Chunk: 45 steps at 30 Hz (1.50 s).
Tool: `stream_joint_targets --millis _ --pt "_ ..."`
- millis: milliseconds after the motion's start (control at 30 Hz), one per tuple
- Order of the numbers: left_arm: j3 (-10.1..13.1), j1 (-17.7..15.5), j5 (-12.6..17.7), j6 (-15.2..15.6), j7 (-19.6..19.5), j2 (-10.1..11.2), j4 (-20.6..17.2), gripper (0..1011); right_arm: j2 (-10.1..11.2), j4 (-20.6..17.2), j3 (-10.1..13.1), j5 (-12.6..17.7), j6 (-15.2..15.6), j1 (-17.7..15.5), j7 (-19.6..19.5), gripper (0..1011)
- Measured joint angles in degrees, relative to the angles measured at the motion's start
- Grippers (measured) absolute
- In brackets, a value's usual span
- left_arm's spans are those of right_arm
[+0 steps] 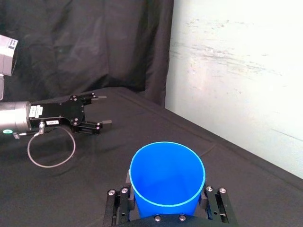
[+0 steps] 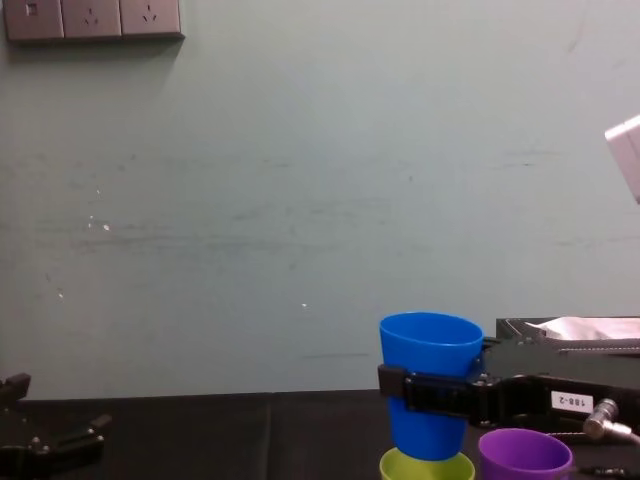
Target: Stack the three plastic cups sequentially using one hand.
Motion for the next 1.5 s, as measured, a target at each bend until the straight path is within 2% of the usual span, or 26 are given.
stream_joint_targets --millis 733,1500 --pt "0.0 0.0 0.0 0.0 0.0 0.0 0.0 1000 -1.3 3.69 -0.5 -1.61 -1.24 0.7 0.57 729" --pt "0.0 0.0 0.0 0.0 0.0 0.0 0.0 1000 -2.32 5.92 -0.63 -2.17 -1.59 1.24 1.16 729"
